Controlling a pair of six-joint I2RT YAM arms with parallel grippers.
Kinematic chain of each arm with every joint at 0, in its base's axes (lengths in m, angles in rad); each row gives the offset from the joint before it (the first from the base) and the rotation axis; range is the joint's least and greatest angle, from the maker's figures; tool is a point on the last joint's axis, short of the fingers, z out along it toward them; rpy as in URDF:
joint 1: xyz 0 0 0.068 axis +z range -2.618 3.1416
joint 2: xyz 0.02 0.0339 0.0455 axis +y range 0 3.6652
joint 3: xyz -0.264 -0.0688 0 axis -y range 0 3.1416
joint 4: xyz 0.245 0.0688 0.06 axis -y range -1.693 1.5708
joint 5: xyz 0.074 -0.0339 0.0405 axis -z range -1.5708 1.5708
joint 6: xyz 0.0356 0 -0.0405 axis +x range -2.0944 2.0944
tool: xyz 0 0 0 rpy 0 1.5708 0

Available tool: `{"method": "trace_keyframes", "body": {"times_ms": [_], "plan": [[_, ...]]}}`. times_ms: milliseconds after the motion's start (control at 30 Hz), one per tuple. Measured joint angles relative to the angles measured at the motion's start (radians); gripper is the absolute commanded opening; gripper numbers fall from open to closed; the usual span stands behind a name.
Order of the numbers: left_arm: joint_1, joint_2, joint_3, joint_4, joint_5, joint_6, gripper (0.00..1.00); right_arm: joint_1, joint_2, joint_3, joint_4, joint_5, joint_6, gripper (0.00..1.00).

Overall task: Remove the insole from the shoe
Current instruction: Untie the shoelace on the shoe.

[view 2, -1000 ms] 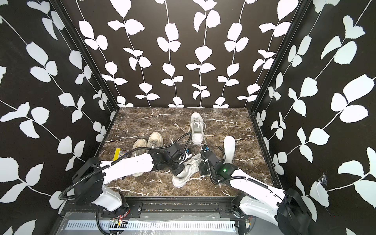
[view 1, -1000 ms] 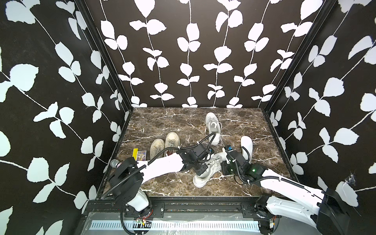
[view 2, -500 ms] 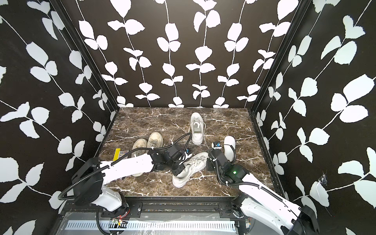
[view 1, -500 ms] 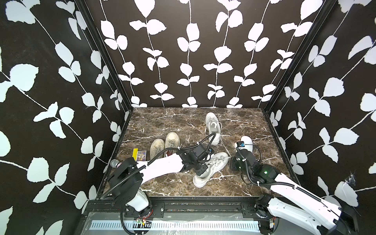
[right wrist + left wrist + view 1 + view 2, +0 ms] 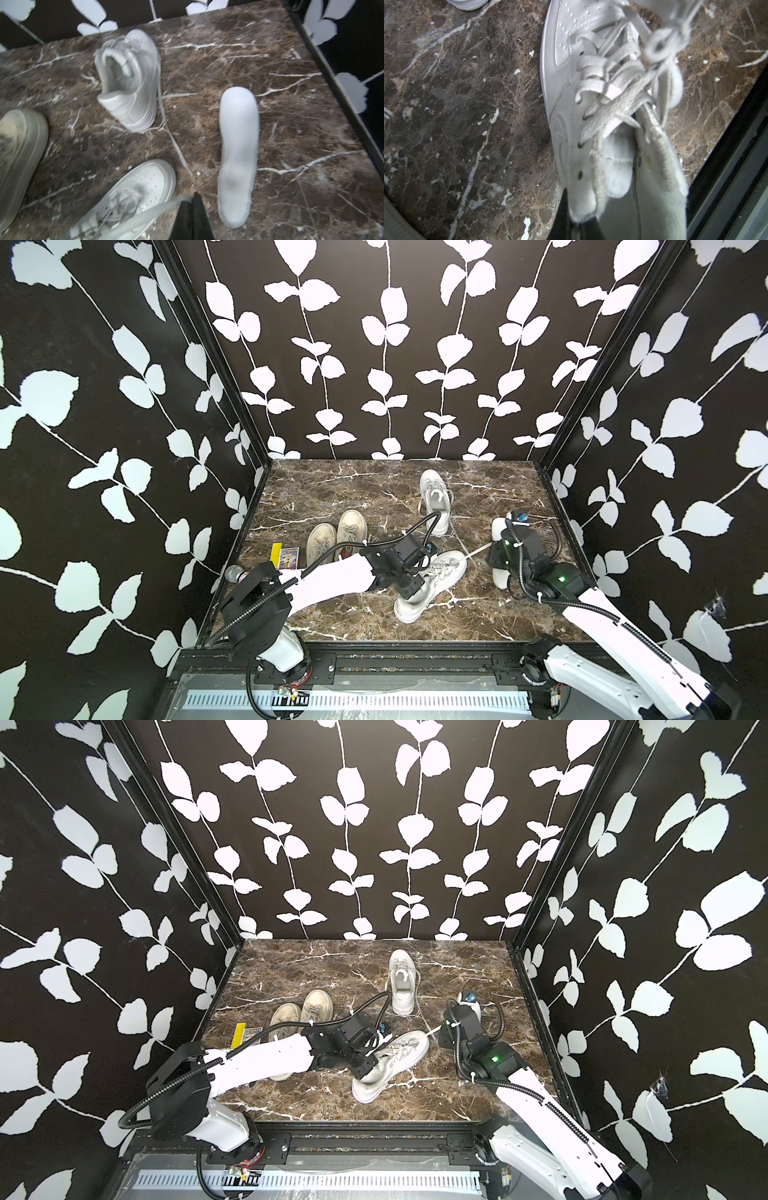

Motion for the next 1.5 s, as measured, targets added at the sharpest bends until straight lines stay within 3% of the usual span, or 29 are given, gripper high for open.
{"method": "trace_keyframes", "body": {"times_ms": [400,967,1000,1100,1200,1500], "plan": [[0.000,-0.001,0.000,0.000,0.003,0.003,0.00,-0.137,0.148,0.077,-0.023,-0.055,-0.016,0.00],[0.000,-0.024,-0.019,0.012,0.004,0.020,0.00,-0.207,0.301,0.151,0.053,-0.076,-0.034,0.00],[0.000,-0.024,-0.019,0.012,0.003,0.023,0.00,-0.207,0.312,0.151,0.059,-0.086,-0.037,0.02],[0.000,-0.024,-0.019,0.012,0.004,0.026,0.00,-0.207,0.346,0.151,0.072,-0.117,-0.049,0.38],[0.000,-0.024,-0.019,0.013,0.005,0.026,0.00,-0.208,0.360,0.144,0.074,-0.140,-0.068,0.55],[0.000,-0.024,-0.019,0.013,0.008,0.025,0.00,-0.171,0.229,0.099,0.066,-0.293,-0.128,0.55]]}}
